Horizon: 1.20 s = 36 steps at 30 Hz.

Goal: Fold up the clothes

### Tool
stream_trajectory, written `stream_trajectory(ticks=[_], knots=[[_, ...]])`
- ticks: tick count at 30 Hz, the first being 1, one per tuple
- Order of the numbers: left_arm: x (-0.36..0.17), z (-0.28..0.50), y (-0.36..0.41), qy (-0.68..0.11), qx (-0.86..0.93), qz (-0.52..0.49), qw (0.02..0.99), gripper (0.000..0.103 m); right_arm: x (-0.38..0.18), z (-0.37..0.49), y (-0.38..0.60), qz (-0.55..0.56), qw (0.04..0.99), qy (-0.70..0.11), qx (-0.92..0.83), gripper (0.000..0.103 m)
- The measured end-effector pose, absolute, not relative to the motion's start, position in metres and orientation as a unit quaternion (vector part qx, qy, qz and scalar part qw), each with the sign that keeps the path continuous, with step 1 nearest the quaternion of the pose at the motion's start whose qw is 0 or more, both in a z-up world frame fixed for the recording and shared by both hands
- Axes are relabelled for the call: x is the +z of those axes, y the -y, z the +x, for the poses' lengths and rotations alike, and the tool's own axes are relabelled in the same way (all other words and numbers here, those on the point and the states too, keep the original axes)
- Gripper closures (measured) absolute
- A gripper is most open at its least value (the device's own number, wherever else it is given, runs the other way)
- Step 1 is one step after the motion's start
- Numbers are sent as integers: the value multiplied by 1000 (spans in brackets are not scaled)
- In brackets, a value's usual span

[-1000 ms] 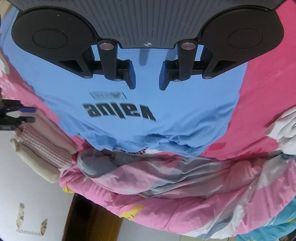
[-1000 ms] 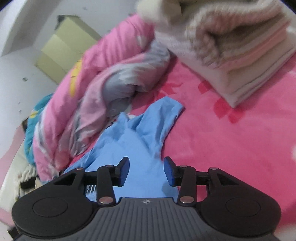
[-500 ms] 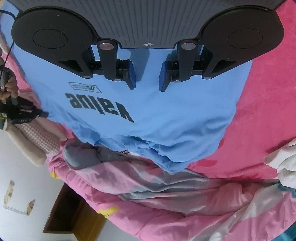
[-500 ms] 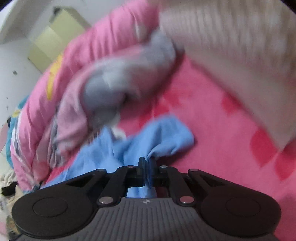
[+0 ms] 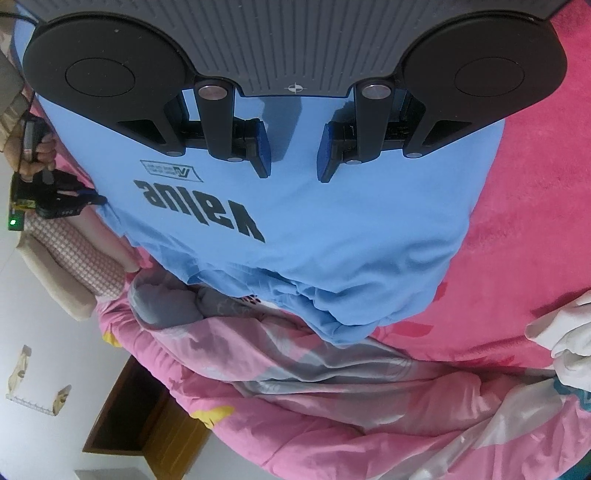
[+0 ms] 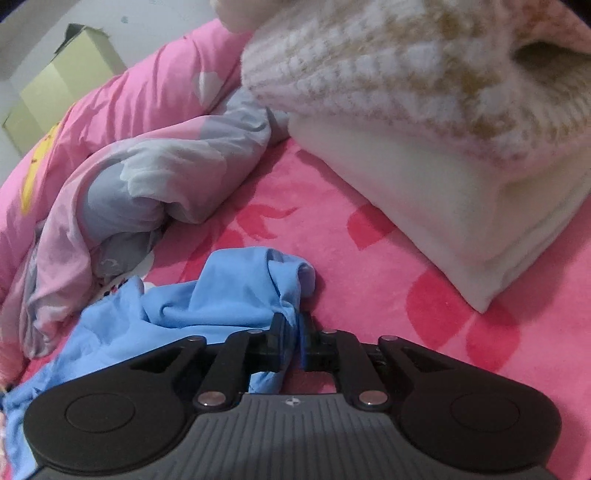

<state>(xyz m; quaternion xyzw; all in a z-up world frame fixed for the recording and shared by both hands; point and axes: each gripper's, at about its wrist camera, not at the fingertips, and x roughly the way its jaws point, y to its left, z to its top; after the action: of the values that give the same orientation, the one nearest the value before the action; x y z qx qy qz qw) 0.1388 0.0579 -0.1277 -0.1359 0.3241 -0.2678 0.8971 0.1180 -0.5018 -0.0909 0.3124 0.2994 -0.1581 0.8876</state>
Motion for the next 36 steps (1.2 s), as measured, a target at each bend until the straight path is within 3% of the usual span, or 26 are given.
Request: stream_trajectory(ticks=[2, 10, 17, 22, 30, 36], knots=[[-128, 139, -58, -324, -268, -137, 897, 76, -82, 110, 502, 314, 886, -294, -172, 56], [-121, 137, -61, -320, -257, -145, 900, 76, -41, 78, 495, 302, 898, -271, -170, 55], [-88, 136, -79, -295, -228, -168, 913, 76, -7, 110, 427, 258, 922, -285, -43, 55], [-82, 159, -87, -295, -181, -153, 926, 76, -16, 151, 351, 214, 919, -326, 60, 55], [-116, 176, -87, -331, -149, -125, 923, 76, -24, 216, 245, 130, 907, -362, 170, 55], [-119, 172, -85, -323, -148, -115, 928, 76, -32, 262, 160, -7, 905, -368, 211, 46]])
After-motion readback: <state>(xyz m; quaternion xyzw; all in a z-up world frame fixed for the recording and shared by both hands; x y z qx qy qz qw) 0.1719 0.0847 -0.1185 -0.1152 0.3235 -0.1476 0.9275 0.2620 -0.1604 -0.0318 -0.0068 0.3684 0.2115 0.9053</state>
